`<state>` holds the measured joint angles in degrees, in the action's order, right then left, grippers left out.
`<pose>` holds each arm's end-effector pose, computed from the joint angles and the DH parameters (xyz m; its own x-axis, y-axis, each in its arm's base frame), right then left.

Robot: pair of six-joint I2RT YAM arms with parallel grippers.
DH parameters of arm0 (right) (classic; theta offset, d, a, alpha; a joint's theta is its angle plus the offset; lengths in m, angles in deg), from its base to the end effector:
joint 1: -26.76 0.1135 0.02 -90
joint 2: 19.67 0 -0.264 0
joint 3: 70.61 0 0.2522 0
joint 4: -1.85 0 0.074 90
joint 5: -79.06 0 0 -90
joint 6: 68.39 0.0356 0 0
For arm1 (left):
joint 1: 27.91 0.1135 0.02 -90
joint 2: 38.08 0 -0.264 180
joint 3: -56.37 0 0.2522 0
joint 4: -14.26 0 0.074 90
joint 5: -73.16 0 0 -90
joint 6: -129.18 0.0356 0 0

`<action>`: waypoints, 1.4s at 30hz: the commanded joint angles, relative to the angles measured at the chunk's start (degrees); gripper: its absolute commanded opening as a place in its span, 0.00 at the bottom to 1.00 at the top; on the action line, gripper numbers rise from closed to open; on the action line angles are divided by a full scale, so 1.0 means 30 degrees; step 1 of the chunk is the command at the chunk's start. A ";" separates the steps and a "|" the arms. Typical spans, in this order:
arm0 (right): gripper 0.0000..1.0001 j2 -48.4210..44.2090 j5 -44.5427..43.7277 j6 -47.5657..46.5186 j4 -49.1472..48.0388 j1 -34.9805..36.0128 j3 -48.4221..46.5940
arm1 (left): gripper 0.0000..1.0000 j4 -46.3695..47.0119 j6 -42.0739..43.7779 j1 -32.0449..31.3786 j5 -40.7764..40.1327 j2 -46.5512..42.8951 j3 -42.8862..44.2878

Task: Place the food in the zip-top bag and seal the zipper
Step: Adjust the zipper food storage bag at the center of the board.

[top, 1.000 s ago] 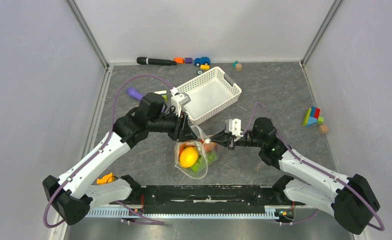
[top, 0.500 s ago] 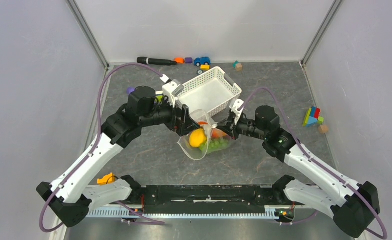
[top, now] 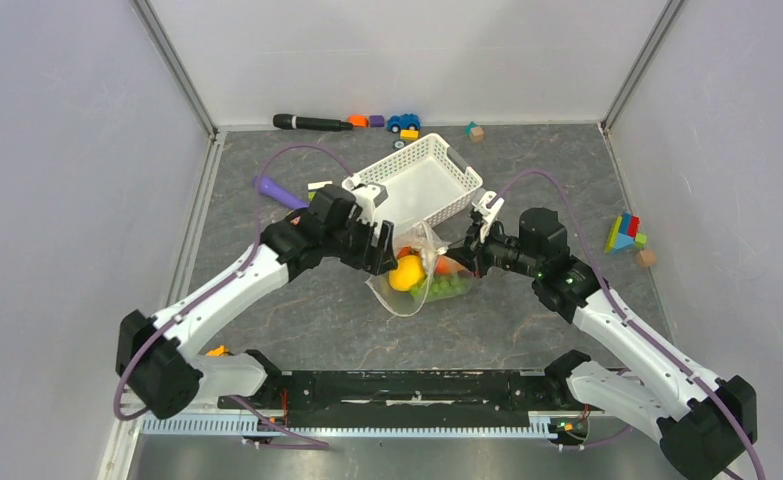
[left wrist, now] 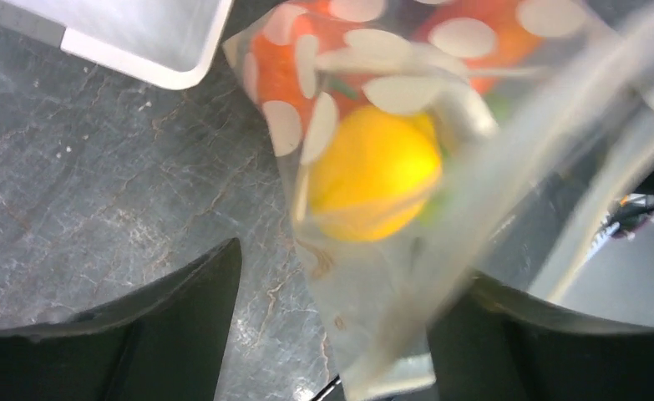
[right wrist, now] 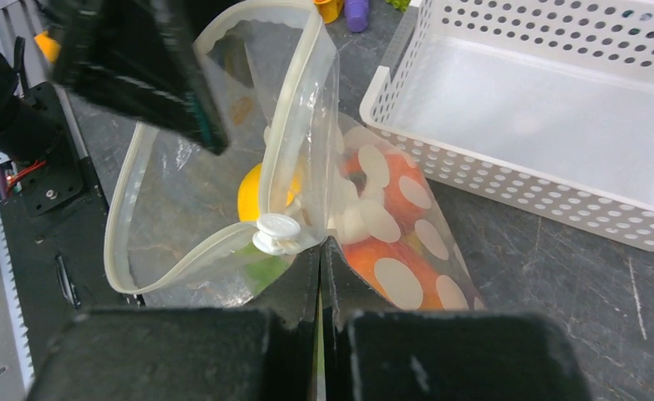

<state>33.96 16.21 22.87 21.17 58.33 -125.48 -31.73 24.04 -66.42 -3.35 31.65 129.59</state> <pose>0.1756 0.1270 0.2987 -0.2827 -0.1508 -0.9473 -0.8294 0.5345 0.1625 0.1986 -0.1686 0.3031 -0.7036 0.2353 -0.6705 0.5763 0.7410 -0.3447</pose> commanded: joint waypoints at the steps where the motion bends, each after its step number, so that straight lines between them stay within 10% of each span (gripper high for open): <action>1: 0.00 -0.0549 0.1069 -0.0047 -0.0440 -0.0294 0.0366 | 0.60 0.0694 -0.1390 -0.0086 -0.1546 0.2032 0.1336; 5: 0.02 -0.1127 -0.0102 -0.1289 0.0543 -0.0568 0.0567 | 0.02 -0.0647 -0.1712 -0.0086 -0.4131 0.2800 0.2059; 14: 0.09 -0.3159 -0.2596 -0.2789 0.2074 -0.0842 0.1540 | 0.02 -0.2805 -0.1182 0.0031 -0.6186 0.2517 0.2385; 22: 0.11 -0.4834 0.0857 -0.3843 -0.1409 -0.0858 0.3926 | 0.02 -0.2863 -0.0344 0.0024 -0.3318 0.2931 0.2731; 31: 0.64 -0.4467 0.6999 -0.5606 -0.3422 -0.0858 0.5115 | 0.02 -0.2822 -0.0416 0.0031 -0.2364 0.2859 0.2811; 35: 0.70 -0.4194 0.9316 -0.5605 -0.4996 -0.0302 0.5957 | 0.02 -0.2951 -0.0787 0.0031 -0.1996 0.2892 0.2963; 42: 0.76 -0.2829 0.4356 -0.8593 -0.4125 0.5624 0.5235 | 0.02 -0.3691 -0.2200 0.0031 -0.1736 0.2947 0.3351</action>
<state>22.48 35.12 2.54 10.42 68.19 -107.75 -41.58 20.37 -66.50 -10.49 40.53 136.59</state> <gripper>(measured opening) 0.756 0.029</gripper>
